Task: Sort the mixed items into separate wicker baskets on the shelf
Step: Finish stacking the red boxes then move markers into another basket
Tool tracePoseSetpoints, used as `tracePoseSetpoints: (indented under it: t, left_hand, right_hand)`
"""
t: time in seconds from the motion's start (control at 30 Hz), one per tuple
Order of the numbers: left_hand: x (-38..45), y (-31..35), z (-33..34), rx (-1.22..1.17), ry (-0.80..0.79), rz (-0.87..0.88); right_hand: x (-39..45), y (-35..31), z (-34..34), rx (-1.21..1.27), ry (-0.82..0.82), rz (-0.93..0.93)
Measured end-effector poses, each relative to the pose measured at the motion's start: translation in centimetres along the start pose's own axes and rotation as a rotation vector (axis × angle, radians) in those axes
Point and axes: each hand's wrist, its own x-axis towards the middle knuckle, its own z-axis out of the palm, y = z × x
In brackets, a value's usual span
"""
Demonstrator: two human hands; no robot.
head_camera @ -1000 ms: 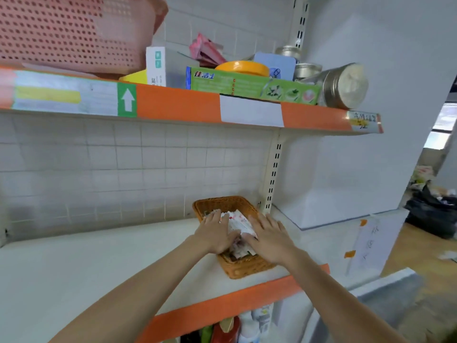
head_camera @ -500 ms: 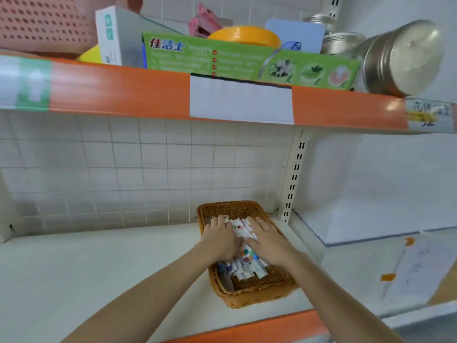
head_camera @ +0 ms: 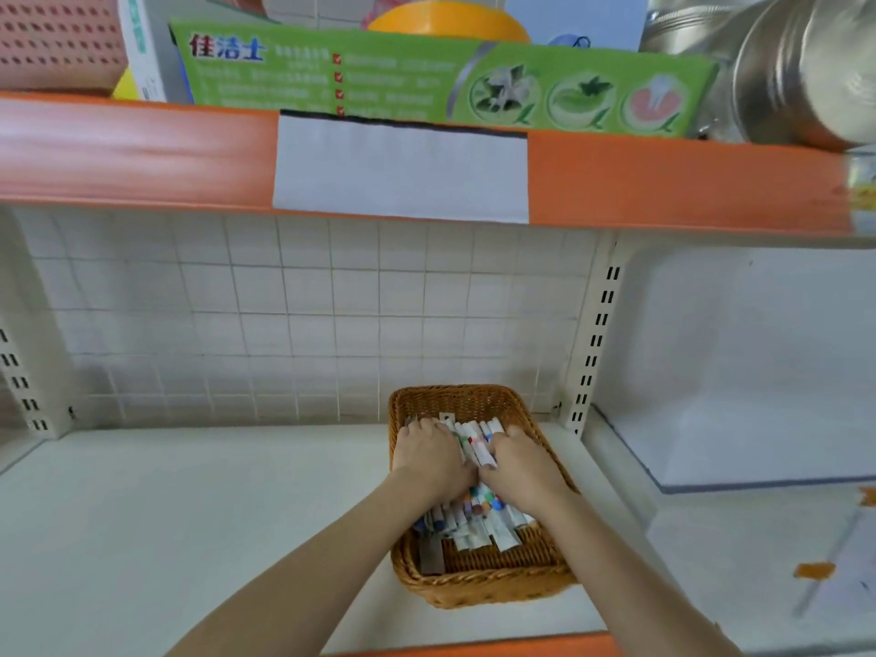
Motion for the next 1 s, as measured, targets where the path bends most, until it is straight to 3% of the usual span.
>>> tracePoseSetpoints:
  t: [0.3,0.8,1.0]
  left_hand:
    - [-0.3,-0.2,-0.3,-0.083,-0.011,0.037]
    - [-2.7,-0.8,-1.5,-0.286,0.236,0.015]
    - [-5.8,-4.6,-2.4,-0.318,0.297,-0.121]
  right_hand:
    - [0.1,0.3,0.4,0.057,0.045,-0.008]
    - [-0.7,-1.1,-1.1,0.216,0.117,-0.049]
    - [-1.6,-5.4,-1.0,0.254,0.058,-0.182]
